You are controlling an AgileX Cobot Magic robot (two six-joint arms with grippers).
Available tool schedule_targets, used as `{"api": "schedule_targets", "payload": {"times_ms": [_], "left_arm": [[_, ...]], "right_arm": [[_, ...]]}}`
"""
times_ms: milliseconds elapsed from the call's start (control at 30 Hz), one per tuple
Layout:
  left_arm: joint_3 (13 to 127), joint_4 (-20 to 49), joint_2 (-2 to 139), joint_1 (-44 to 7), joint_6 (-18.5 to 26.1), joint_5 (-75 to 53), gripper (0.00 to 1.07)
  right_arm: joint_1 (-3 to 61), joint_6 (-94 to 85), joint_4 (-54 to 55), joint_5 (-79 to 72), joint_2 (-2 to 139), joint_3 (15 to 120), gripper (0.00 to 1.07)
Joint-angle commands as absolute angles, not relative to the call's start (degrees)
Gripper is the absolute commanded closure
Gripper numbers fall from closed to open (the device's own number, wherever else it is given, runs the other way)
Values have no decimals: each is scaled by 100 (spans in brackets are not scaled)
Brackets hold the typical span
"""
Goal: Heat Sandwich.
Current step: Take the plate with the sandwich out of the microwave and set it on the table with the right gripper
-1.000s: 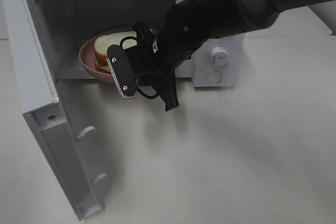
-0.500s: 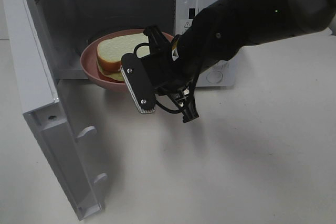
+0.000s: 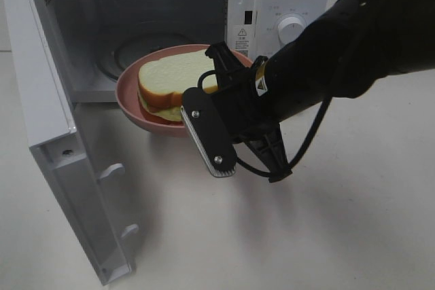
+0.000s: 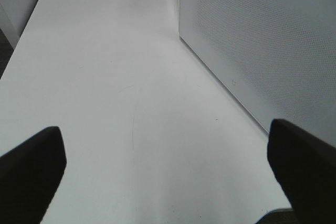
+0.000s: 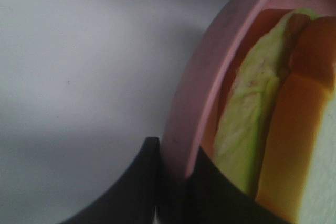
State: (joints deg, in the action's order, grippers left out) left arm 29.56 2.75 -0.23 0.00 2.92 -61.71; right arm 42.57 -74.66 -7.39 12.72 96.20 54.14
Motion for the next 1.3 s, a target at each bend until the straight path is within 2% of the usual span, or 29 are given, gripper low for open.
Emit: {"api": "schedule_targets", "payload": {"times_ms": [33, 833, 1300], "left_arm": [[2951, 292, -69, 0, 275, -6113, 6], [2951, 292, -69, 0, 275, -6113, 6], [2951, 292, -69, 0, 275, -6113, 6]], "right_arm": [[4291, -7506, -756, 1066, 9282, 5185, 107], [4291, -7506, -756, 1530, 7024, 3501, 107], [4291, -7420, -756, 2257, 5741, 2962, 107]]}}
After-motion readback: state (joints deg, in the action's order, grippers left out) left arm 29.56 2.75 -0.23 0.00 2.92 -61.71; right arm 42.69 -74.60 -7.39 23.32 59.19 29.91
